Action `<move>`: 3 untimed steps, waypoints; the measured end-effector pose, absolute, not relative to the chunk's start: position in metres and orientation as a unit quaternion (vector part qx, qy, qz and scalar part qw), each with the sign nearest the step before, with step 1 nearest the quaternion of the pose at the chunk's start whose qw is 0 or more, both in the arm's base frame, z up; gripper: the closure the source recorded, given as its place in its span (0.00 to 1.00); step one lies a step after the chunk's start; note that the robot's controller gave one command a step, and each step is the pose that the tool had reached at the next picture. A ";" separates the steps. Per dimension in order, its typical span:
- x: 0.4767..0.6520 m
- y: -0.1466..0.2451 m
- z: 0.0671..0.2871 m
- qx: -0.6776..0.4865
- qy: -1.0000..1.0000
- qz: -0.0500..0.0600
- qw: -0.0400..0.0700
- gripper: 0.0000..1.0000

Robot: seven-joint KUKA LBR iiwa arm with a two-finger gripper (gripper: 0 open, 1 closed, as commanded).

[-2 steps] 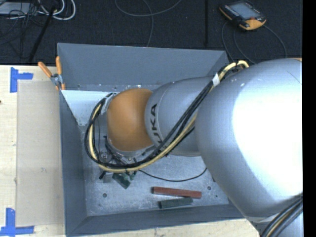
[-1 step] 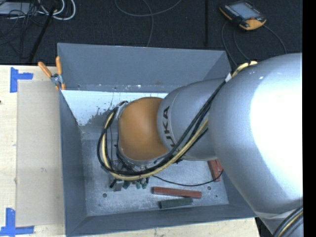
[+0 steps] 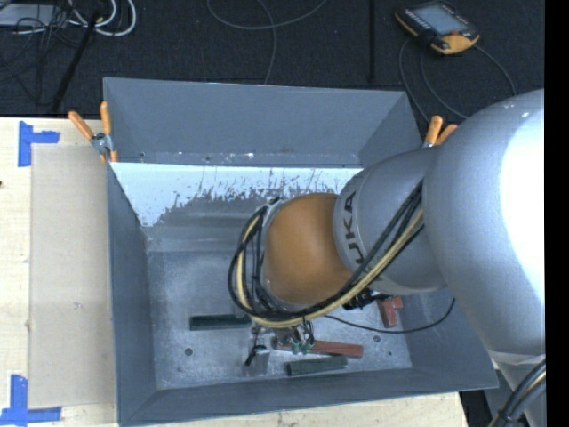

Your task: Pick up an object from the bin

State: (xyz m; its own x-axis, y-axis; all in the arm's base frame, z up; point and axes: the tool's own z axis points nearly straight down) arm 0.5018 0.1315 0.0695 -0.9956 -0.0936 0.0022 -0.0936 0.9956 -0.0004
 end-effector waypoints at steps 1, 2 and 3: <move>0.503 0.132 0.071 0.046 -0.999 -0.001 -0.001 1.00; 0.503 0.132 0.071 0.046 -0.999 -0.001 -0.001 1.00; 0.498 0.128 0.131 0.042 -0.999 0.000 0.004 1.00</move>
Offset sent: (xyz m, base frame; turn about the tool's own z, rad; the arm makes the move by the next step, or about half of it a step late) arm 0.0000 0.0000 0.0000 0.0000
